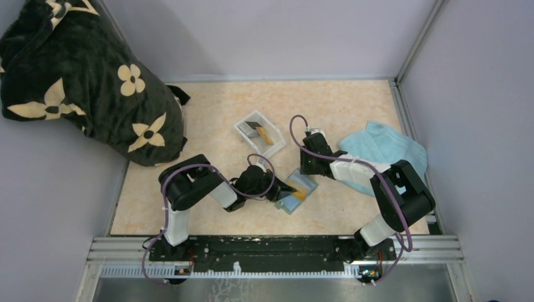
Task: Put the credit cards into the card holder
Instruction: Insert the credit card into the card holder.
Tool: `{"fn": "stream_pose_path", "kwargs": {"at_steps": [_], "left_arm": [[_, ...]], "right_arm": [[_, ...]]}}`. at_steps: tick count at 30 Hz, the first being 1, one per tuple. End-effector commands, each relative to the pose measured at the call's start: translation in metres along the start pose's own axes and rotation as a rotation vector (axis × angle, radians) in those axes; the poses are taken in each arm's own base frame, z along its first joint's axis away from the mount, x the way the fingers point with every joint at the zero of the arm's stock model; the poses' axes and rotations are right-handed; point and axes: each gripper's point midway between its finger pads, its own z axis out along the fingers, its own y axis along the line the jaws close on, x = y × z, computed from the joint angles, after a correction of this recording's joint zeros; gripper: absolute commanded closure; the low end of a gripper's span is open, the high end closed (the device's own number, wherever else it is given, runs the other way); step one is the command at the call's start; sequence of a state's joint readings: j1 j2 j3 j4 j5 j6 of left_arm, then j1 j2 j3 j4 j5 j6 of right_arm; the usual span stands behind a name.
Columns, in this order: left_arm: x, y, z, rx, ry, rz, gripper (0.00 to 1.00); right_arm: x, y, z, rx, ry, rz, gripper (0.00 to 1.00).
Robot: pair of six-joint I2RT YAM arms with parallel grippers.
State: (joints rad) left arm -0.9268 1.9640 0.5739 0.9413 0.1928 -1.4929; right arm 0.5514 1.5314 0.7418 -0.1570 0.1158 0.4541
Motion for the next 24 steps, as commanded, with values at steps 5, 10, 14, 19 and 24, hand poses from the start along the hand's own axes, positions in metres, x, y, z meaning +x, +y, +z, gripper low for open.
{"fn": "stream_pose_path", "kwargs": {"at_steps": [5, 10, 14, 19, 24], "left_arm": [[0.015, 0.055, -0.003, -0.157, 0.066, -0.095, 1.0], [0.019, 0.057, -0.008, -0.165, 0.081, -0.114, 1.0], [0.022, 0.061, -0.009, -0.18, 0.098, -0.119, 1.0], [0.026, 0.066, -0.009, -0.194, 0.13, -0.139, 1.0], [0.028, 0.068, -0.017, -0.2, 0.129, -0.165, 1.0]], "right_arm": [[0.066, -0.016, 0.009, 0.036, 0.239, -0.012, 0.63], [0.067, -0.016, 0.01, 0.038, 0.243, -0.016, 0.63], [0.067, -0.016, 0.011, 0.037, 0.246, -0.018, 0.63], [0.069, -0.016, 0.011, 0.036, 0.249, -0.019, 0.63], [0.07, -0.016, 0.011, 0.035, 0.25, -0.018, 0.63]]}}
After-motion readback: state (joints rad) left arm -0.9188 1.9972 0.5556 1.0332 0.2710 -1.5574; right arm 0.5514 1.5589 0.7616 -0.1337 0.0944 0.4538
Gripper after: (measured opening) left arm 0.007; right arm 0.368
